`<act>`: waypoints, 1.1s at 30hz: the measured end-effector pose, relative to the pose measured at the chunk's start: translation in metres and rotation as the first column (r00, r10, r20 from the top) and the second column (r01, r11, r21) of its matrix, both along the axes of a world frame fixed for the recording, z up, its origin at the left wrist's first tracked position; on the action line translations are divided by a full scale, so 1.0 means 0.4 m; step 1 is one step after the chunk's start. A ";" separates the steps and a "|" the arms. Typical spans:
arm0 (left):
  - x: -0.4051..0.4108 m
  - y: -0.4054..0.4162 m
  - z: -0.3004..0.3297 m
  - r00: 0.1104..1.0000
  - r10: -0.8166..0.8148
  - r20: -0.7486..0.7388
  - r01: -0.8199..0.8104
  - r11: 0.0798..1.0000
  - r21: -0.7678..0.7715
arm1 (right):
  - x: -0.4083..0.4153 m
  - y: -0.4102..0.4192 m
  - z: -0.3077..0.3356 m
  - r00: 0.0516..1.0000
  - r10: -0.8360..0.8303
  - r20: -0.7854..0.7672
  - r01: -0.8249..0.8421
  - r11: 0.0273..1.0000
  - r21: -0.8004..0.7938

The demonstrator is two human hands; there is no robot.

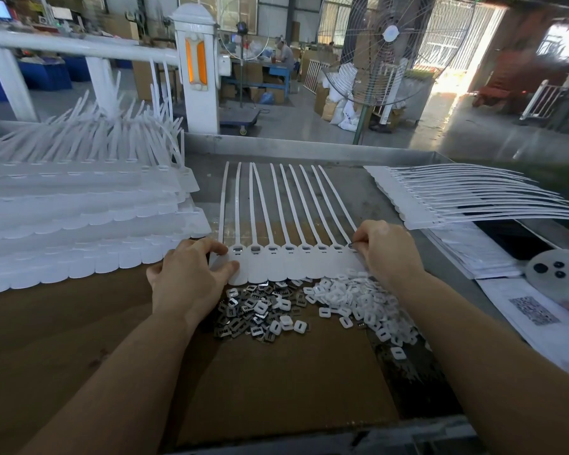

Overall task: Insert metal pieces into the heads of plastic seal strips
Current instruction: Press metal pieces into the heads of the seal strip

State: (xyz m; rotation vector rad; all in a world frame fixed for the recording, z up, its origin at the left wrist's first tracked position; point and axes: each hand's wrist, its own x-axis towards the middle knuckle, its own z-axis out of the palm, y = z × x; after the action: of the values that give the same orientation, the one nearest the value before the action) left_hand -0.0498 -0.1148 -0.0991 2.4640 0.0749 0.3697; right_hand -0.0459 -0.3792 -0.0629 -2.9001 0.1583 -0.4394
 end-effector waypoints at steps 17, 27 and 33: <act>0.003 0.006 -0.004 1.000 0.001 0.001 -0.001 1.000 0.013 | -0.003 0.007 -0.001 1.000 0.013 -0.027 -0.018 0.982 -0.186; 0.004 0.003 -0.003 1.000 0.001 -0.006 -0.001 1.000 0.011 | -0.012 0.014 0.003 0.995 0.047 -0.091 -0.073 0.950 -0.304; 0.001 0.001 0.000 1.000 0.000 -0.016 0.000 1.000 0.011 | -0.022 0.004 0.018 0.998 0.045 -0.050 -0.049 0.996 -0.073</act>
State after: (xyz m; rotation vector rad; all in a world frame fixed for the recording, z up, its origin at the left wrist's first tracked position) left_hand -0.0494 -0.1145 -0.0992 2.4780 0.0800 0.3516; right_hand -0.0549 -0.3776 -0.0557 -2.9822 0.0823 -0.3750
